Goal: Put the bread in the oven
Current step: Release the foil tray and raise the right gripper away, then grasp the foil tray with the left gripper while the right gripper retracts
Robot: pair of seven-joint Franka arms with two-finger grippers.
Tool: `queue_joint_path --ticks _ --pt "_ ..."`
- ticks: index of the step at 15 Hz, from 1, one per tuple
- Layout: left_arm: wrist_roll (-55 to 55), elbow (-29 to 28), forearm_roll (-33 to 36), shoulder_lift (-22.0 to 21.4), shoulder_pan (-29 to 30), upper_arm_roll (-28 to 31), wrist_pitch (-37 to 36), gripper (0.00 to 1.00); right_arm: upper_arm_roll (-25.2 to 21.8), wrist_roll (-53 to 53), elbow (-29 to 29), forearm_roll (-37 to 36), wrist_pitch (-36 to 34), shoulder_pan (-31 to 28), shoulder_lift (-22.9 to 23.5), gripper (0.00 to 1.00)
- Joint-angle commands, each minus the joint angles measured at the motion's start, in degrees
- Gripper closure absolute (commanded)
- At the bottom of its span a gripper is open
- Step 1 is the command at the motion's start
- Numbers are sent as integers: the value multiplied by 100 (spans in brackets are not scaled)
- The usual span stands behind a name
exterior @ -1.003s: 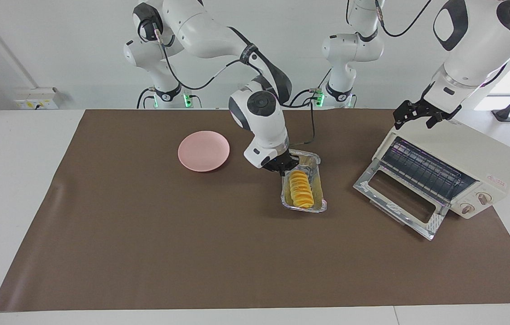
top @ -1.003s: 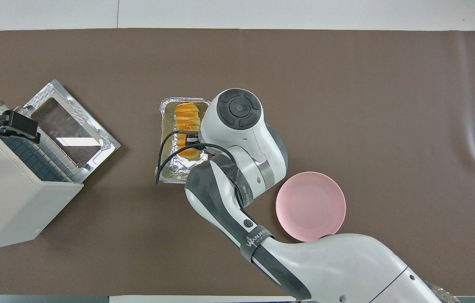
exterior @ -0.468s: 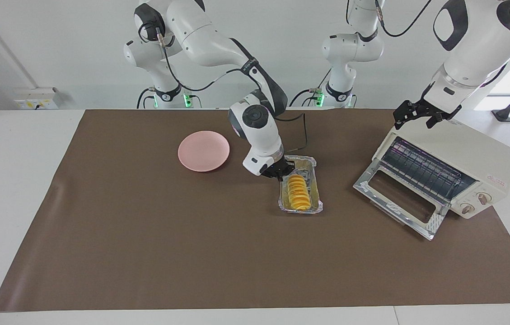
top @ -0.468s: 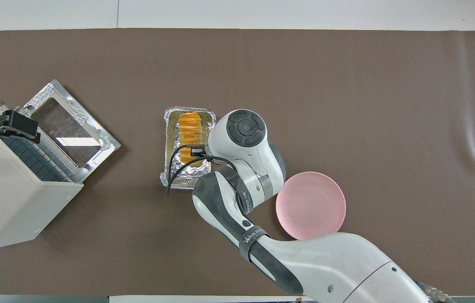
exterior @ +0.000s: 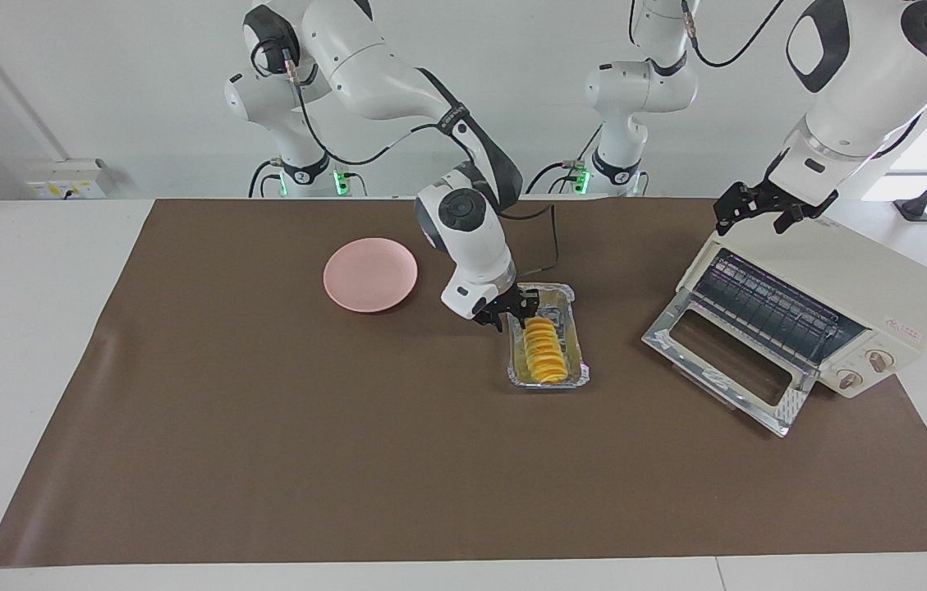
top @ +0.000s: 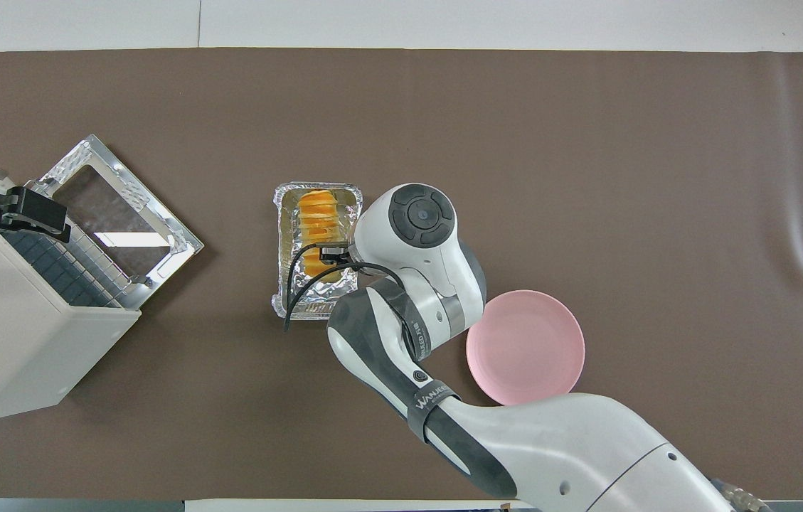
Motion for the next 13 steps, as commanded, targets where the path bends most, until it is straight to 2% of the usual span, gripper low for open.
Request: queue_joint_path --ticks 1,6,8,10,11,13 --pt "90 -170 33 -169 -30 -17 -70 0 -32 -139 -92 148 -499 -448 -564 0" --pt "20 -144 -3 -195 -239 -44 17 0 -58 -823 -110 43 -2527 -1705 -1988 0" --pt "-182 -135 -98 -169 -320 -79 270 0 -58 -1228 -118 -45 -3126 -2179 -2358 0" --pt "-227 -100 -519 -90 -398 -88 456 0 -58 -1640 -127 -272 -3593 -2566 -2604 0" --pt "-331 -56 -695 6 -581 -79 622 0 -58 -1930 -119 -413 -3795 -2760 -2710 0" --pt "-883 285 -706 514 -1091 -79 746 0 -58 -2614 -118 -808 -4120 -3033 -2921 0"
